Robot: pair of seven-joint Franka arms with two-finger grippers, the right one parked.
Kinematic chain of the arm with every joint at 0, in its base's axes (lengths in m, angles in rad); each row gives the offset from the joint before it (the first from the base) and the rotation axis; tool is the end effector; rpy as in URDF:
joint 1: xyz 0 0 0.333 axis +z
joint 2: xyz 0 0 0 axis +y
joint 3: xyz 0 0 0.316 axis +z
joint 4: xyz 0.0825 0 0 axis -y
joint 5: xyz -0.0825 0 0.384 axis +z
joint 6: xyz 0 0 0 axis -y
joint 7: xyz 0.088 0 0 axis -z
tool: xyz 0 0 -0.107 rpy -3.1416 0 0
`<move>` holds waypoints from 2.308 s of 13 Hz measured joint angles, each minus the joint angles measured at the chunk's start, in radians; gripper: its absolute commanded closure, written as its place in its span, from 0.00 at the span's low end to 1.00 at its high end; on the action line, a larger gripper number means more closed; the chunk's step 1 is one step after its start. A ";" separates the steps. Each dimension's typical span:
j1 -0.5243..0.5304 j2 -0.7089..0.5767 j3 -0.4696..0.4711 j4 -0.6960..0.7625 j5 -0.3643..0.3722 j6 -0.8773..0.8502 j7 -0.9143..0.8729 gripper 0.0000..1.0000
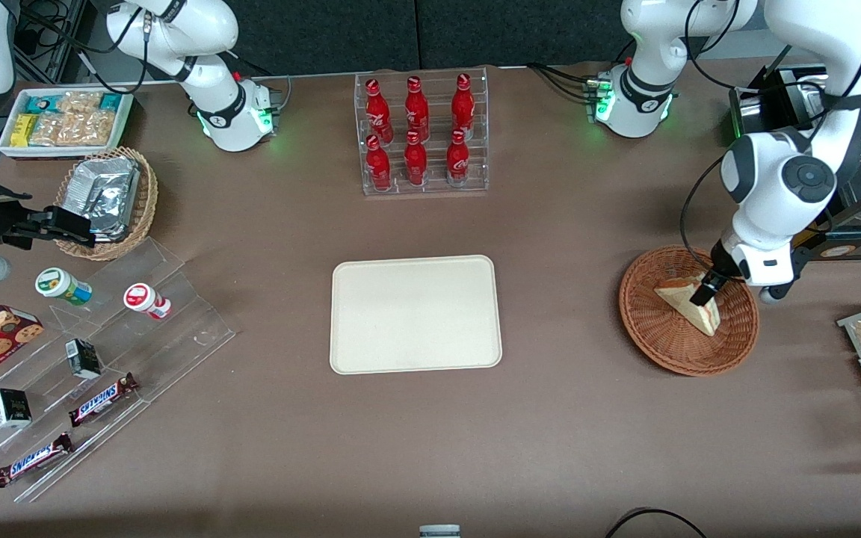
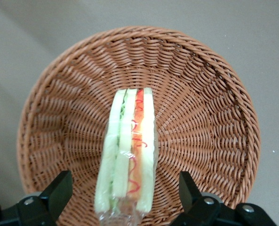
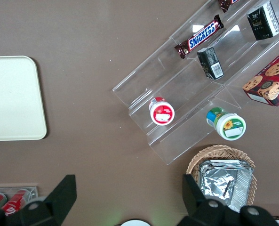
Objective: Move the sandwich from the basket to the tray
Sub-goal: 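Lower the open left gripper around the wrapped sandwich and close it, then lift the sandwich and carry it over the cream tray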
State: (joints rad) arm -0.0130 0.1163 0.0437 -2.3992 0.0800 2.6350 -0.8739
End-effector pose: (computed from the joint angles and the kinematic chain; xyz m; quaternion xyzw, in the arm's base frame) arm 0.5104 0.0138 0.2787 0.9119 0.4053 0.0642 0.0025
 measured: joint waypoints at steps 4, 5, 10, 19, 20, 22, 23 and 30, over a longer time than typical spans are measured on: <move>-0.010 0.037 -0.003 0.000 0.000 0.020 -0.004 0.00; -0.015 0.041 -0.005 0.000 0.000 0.020 -0.004 0.02; -0.035 0.051 -0.007 0.000 0.000 0.019 -0.004 0.63; -0.052 0.022 -0.017 0.161 0.039 -0.341 0.001 0.85; -0.075 0.011 -0.022 0.230 0.058 -0.469 0.001 0.85; -0.143 -0.003 -0.028 0.373 0.076 -0.691 -0.001 0.85; -0.179 -0.006 -0.031 0.439 0.077 -0.778 -0.003 0.85; -0.402 0.022 -0.043 0.657 -0.008 -0.926 -0.016 0.84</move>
State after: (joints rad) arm -0.4152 0.1380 0.0009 -1.7418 0.0715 1.7089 -0.8898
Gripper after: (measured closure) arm 0.841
